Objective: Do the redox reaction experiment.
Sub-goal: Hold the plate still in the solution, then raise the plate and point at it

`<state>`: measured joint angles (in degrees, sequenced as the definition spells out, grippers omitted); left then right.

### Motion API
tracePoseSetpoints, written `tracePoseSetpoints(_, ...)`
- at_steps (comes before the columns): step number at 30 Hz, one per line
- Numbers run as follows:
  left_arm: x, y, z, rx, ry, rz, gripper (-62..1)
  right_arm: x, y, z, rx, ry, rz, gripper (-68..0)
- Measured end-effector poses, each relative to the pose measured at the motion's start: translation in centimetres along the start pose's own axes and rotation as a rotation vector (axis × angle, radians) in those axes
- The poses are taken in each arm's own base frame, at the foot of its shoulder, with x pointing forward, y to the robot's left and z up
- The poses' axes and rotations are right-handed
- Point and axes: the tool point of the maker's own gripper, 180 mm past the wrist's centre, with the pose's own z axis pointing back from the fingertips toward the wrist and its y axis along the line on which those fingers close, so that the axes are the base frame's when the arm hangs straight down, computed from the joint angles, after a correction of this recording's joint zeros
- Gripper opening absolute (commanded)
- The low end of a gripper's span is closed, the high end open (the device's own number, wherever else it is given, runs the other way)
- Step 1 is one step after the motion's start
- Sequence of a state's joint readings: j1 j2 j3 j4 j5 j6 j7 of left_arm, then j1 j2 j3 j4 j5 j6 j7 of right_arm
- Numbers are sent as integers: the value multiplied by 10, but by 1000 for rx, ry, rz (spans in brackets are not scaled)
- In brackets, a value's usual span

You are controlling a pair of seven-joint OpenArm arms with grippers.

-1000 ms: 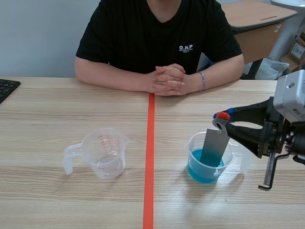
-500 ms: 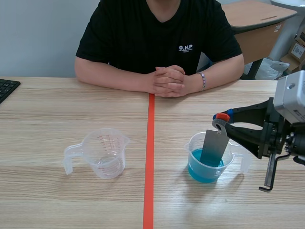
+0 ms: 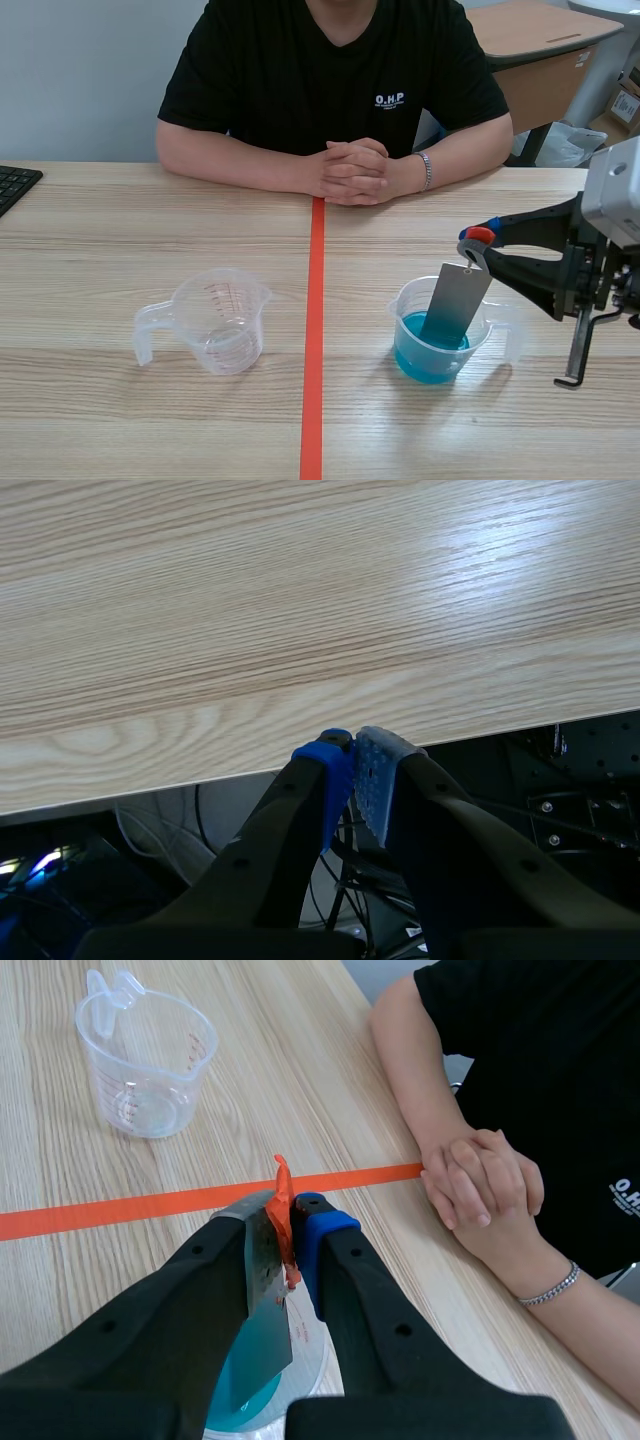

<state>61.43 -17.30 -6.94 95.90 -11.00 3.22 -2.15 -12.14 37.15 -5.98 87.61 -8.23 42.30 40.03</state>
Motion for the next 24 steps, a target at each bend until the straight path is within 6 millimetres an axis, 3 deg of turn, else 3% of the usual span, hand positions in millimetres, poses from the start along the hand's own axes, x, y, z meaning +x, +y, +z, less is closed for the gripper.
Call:
tracePoseSetpoints(10,0,0,0,0,0,0,-560,26,5,7,43,-50,12,-660)
tracePoseSetpoints(24,0,0,0,0,0,0,-560,55,-9,12,45,-99,-5,-660)
